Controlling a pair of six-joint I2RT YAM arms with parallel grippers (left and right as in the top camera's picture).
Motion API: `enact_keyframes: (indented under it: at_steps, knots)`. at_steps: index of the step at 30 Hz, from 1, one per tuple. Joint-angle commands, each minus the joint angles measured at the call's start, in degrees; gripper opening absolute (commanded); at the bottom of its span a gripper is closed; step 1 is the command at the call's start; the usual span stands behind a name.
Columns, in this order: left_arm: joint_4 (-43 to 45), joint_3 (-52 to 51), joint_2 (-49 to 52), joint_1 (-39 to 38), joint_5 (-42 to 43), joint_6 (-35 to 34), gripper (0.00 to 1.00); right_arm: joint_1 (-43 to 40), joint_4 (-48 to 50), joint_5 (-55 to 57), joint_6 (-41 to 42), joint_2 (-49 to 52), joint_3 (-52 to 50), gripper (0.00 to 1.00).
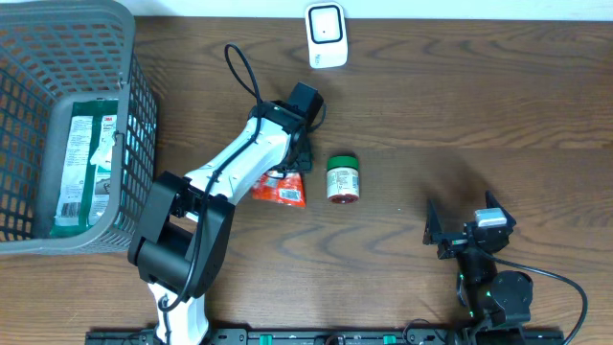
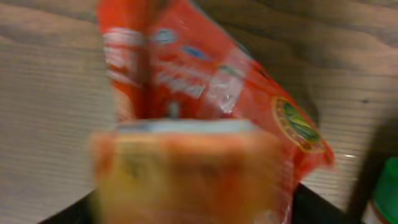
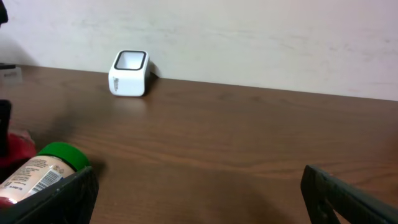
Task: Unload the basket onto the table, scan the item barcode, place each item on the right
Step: 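Place the red sachets on the table left of the jar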
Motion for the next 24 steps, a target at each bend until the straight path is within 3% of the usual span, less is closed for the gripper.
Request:
enact_keyframes:
  at_steps: [1,8,15,22,24]
  knots:
    - [0.1,0.5,-0.4,0.1,2.1,-0.2,0.79,0.5,-0.2,-0.1,0.8,-0.3,-0.1,0.99]
    - [0.1,2.4,-3.7,0.1,2.0,2.2,0.82,0.5,-0.2,-0.1,0.8,-0.3,-0.1,0.99]
    - [-0.3,3.0,-16.1,3.5,1.9,6.0,0.82,0.5,-0.2,-0.1,0.8,-0.3,-0.1,0.99]
    - [-10.6,15.8,-29.4,18.2,-0.9,16.5,0.84,0.5,-0.2,-0.1,0.8,-0.3,-0.1,0.99]
    - [-11.7,19.7,-32.0,27.3,-1.8,19.3,0.92,0.5,-0.2,-0.1,0.8,-0.3,-0.1,0.99]
